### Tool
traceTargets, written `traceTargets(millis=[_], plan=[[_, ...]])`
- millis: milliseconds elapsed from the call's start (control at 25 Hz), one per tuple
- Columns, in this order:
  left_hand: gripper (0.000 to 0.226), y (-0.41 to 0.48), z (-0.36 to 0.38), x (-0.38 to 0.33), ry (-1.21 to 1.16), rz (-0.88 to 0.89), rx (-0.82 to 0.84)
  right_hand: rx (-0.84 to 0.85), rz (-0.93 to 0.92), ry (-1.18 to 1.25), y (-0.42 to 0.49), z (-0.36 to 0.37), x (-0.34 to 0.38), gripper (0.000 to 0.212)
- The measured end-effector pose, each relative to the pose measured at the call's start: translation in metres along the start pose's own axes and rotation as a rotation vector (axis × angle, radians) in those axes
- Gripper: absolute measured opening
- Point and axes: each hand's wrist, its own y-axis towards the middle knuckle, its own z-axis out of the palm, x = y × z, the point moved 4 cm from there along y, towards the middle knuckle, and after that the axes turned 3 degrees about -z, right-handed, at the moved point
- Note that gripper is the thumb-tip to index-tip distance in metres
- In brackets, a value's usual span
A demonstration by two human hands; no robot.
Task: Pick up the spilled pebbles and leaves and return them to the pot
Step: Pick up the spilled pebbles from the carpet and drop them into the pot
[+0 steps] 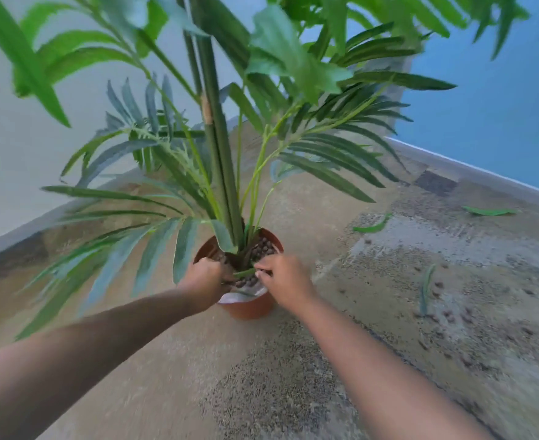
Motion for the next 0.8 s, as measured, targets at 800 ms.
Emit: traceTargets(millis=[800], plan=[[0.025, 0.035, 0.036, 0.019, 0.009, -0.09, -0.006, 0.506, -0.111, -0.709, 0.037, 0.037, 0.005, 0.032]])
